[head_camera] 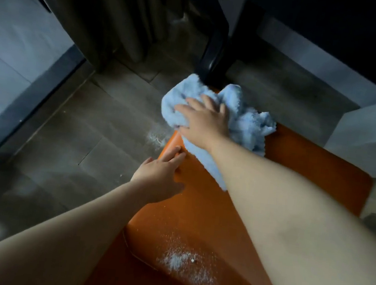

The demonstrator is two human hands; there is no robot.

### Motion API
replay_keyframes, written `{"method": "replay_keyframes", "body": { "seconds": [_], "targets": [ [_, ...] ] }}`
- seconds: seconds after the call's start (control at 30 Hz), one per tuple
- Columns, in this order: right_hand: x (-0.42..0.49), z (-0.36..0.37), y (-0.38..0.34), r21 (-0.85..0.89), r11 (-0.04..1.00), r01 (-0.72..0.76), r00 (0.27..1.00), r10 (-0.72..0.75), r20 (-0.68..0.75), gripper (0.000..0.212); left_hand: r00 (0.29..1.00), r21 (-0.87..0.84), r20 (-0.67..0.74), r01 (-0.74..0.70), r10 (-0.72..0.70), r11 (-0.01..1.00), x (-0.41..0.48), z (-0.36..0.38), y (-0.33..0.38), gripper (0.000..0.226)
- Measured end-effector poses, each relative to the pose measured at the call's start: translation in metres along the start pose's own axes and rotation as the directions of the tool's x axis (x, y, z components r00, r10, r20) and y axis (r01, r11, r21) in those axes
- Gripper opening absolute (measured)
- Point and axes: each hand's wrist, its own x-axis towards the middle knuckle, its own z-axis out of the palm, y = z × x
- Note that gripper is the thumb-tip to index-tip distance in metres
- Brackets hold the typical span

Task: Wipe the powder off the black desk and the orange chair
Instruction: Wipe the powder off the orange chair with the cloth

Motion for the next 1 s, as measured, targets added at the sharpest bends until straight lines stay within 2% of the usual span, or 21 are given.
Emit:
{"method": "replay_keyframes", "body": {
  "seconds": [0.07,0.1,0.2,0.27,0.3,0.33,0.37,0.43,0.47,0.53,0.6,0.63,0.67,0.7,0.77,0.8,0.83,0.87,0.9,0.93,1.0],
  "targets": [
    [-0.008,-0.005,0.029,0.101,0.959,-0.265,0.958,0.274,-0.082,0.045,1.000,0.013,-0.008,-0.024,0.024,1.000,0.000,0.000,-0.002,0.080],
    [-0.020,-0.006,0.048,0.167,0.881,-0.442,0.881,0.462,-0.107,0.045,0.999,0.013,-0.017,-0.034,0.034,0.999,0.000,0.001,-0.003,0.079],
    [-0.072,-0.012,0.103,0.307,0.485,-0.819,0.497,0.867,-0.043,0.047,0.997,0.007,-0.063,-0.038,0.038,0.999,-0.001,0.009,-0.002,0.084],
    [-0.096,-0.009,0.108,0.319,0.328,-0.889,0.353,0.935,0.022,0.049,0.996,-0.019,-0.091,-0.012,0.010,1.000,-0.002,0.017,0.002,0.092],
    [-0.101,-0.003,0.099,0.314,0.335,-0.888,0.361,0.932,0.025,0.050,0.996,-0.044,-0.092,0.001,-0.005,0.999,-0.001,0.020,0.004,0.096],
    [-0.102,0.003,0.084,0.306,0.415,-0.856,0.439,0.898,0.010,0.051,0.996,-0.070,-0.085,0.013,-0.019,0.997,0.000,0.022,0.006,0.098],
    [-0.101,0.009,0.065,0.292,0.553,-0.780,0.576,0.818,-0.011,0.053,0.996,-0.086,-0.078,0.024,-0.030,0.996,0.000,0.023,0.008,0.098],
    [-0.108,0.024,0.025,0.224,0.855,-0.467,0.875,0.484,-0.022,0.057,0.995,-0.103,-0.083,0.042,-0.051,0.994,0.000,0.023,0.012,0.094],
    [-0.116,0.030,0.013,0.185,0.938,-0.292,0.956,0.294,0.016,0.058,0.994,-0.111,-0.093,0.053,-0.063,0.992,-0.001,0.023,0.013,0.091],
    [-0.137,0.033,0.022,0.133,0.982,-0.133,0.990,0.124,0.074,0.058,0.992,-0.084,-0.093,0.081,-0.088,0.993,-0.004,0.022,0.015,0.086],
    [-0.160,0.033,0.057,0.129,0.938,-0.322,0.946,0.324,0.005,0.055,0.990,0.005,-0.098,0.099,-0.098,0.995,-0.006,0.022,0.021,0.081],
    [-0.175,0.033,0.080,0.139,0.863,-0.485,0.867,0.496,-0.054,0.055,0.990,0.029,-0.112,0.093,-0.089,0.995,-0.006,0.023,0.026,0.079],
    [-0.191,0.030,0.103,0.189,0.729,-0.658,0.730,0.679,-0.078,0.055,0.991,0.038,-0.118,0.075,-0.070,0.996,-0.005,0.025,0.034,0.078],
    [-0.209,0.026,0.125,0.265,0.531,-0.805,0.542,0.840,-0.035,0.056,0.993,0.043,-0.110,0.051,-0.046,0.998,-0.003,0.027,0.042,0.077],
    [-0.236,0.020,0.155,0.381,0.121,-0.917,0.189,0.971,0.145,0.058,0.997,0.058,-0.077,0.033,-0.029,0.998,0.002,0.035,0.061,0.079],
    [-0.241,0.020,0.156,0.396,0.030,-0.918,0.121,0.971,0.207,0.059,0.997,0.064,-0.063,0.045,-0.041,0.997,0.003,0.040,0.070,0.080],
    [-0.240,0.023,0.149,0.410,0.034,-0.912,0.138,0.964,0.227,0.060,0.996,0.068,-0.059,0.066,-0.062,0.996,0.005,0.044,0.076,0.082],
    [-0.235,0.026,0.136,0.429,0.111,-0.896,0.215,0.955,0.202,0.060,0.995,0.073,-0.063,0.086,-0.082,0.994,0.006,0.046,0.081,0.084],
    [-0.227,0.031,0.116,0.415,0.256,-0.873,0.341,0.929,0.144,0.059,0.993,0.087,-0.065,0.100,-0.094,0.991,0.007,0.047,0.084,0.085],
    [-0.218,0.035,0.094,0.362,0.463,-0.809,0.518,0.852,0.068,0.057,0.993,0.111,-0.067,0.105,-0.098,0.988,0.006,0.046,0.085,0.086],
    [-0.202,0.042,0.053,0.274,0.823,-0.498,0.860,0.510,0.033,0.055,0.994,0.167,-0.082,0.091,-0.078,0.982,0.003,0.042,0.085,0.083]
  ]
}}
